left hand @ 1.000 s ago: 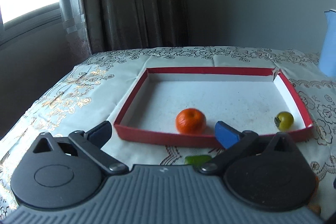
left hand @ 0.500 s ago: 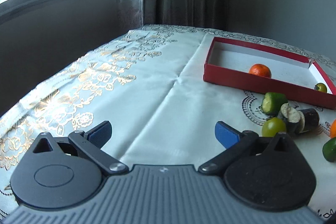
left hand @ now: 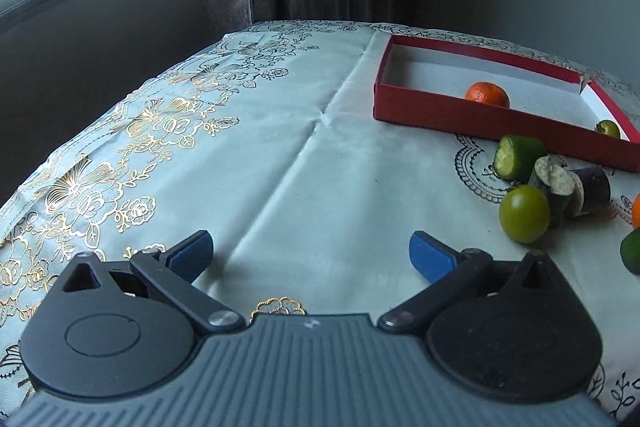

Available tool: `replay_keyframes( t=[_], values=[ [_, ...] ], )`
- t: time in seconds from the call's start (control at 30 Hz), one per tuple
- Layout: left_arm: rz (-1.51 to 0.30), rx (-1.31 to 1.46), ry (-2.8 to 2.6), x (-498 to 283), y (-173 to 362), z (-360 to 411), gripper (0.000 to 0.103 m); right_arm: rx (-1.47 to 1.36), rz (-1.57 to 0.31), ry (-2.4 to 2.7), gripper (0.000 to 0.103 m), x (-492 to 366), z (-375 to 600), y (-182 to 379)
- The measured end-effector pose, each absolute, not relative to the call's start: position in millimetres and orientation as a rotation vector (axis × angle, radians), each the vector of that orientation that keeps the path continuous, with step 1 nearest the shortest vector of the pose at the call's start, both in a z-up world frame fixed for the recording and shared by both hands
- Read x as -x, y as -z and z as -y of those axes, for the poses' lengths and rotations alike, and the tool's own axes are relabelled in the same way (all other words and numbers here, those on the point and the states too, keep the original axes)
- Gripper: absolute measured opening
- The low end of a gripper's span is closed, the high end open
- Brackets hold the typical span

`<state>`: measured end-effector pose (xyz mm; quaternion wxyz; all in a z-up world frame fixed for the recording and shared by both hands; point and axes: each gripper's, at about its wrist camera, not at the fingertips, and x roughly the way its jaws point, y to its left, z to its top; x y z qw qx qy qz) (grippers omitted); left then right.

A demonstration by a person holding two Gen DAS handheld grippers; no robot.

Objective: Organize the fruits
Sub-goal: 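Grasp the brown kiwi with the right gripper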

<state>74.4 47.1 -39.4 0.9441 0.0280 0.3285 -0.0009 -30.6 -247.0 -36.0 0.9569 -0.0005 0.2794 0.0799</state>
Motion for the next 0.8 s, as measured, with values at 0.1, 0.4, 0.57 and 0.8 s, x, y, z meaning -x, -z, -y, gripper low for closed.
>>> replay_keyframes(
  t=[0.1, 0.4, 0.57, 0.8],
  values=[
    [-0.67, -0.055, 0.003, -74.4, 39.5, -47.4, 0.103, 0.024, -0.586, -0.168, 0.049, 26.6, 242.1, 37.7],
    [-0.676, -0.039, 0.011, -76.0, 39.5, -49.1, 0.103, -0.009, -0.629, -0.159, 0.04, 19.7, 246.7, 42.1],
    [-0.676, -0.037, 0.01, -76.2, 39.5, -49.0, 0.103, 0.014, -0.63, -0.148, 0.039, 19.9, 243.8, 42.7],
    [-0.679, -0.036, -0.002, -76.8, 40.2, -48.8, 0.103, 0.048, -0.63, -0.133, 0.038, 20.3, 239.6, 42.4]
  ],
)
